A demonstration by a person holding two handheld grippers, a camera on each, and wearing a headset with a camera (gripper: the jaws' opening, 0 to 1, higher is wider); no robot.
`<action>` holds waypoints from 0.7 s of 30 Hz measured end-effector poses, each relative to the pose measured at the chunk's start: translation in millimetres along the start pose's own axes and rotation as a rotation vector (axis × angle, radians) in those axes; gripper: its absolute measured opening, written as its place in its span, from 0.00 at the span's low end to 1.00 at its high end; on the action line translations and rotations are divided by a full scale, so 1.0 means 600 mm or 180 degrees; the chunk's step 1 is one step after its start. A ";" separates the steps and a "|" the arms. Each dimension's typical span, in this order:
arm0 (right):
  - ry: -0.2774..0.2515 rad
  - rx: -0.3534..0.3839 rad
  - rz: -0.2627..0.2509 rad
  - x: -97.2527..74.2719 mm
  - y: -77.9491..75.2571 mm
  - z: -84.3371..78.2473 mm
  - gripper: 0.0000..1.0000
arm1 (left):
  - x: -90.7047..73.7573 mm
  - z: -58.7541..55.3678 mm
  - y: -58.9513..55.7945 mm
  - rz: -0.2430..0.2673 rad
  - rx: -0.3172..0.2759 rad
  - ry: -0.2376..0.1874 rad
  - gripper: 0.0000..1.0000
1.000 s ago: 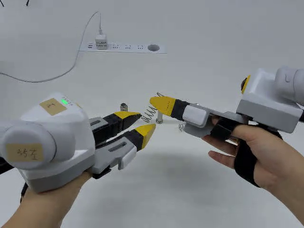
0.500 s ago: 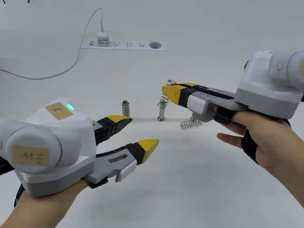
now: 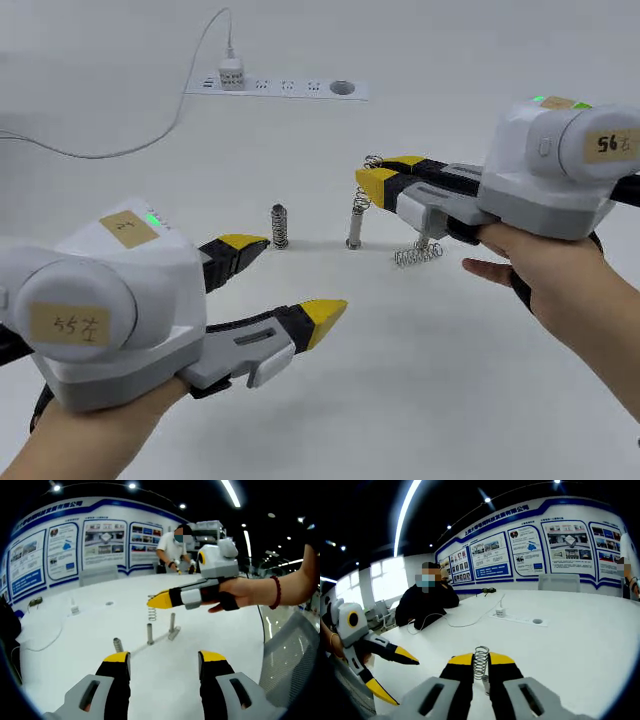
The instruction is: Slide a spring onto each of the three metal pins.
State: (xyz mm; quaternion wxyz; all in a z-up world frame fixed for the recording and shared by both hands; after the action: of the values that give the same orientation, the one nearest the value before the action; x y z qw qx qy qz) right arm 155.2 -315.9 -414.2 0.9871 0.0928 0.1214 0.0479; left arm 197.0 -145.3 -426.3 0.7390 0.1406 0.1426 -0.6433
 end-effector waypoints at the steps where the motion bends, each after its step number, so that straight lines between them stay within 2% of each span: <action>1: 0.0003 0.0002 -0.0004 0.001 -0.001 -0.001 0.11 | 0.000 -0.001 0.000 0.0001 -0.0005 0.0012 0.56; 9: 0.0079 -0.0050 -0.0032 0.014 -0.008 -0.016 0.11 | -0.003 -0.002 0.001 0.0001 -0.0096 0.0015 0.65; 14: 0.0089 -0.0146 -0.0058 0.015 -0.008 -0.016 0.11 | -0.005 -0.004 0.004 0.0038 -0.0061 0.0038 0.67; 21: 0.0114 -0.0244 -0.0067 0.015 -0.007 -0.012 0.11 | -0.009 -0.010 0.009 0.0079 -0.0109 0.0065 0.68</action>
State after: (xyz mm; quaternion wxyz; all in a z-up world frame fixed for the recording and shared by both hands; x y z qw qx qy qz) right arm 162.4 -317.5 -424.1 0.9880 0.0527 0.1381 0.0438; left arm 201.3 -137.1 -429.8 0.7478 0.1362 0.1594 -0.6300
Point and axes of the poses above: the centre of the closed fingertips' face, and the gripper's own axes: x roughly forward along the fingers, y roughly to its left, z roughly out of its top, the point moved 7 cm from there along -x, roughly backward along the fingers, and after that the axes turned 11 degrees about z, right-handed, at the moved point
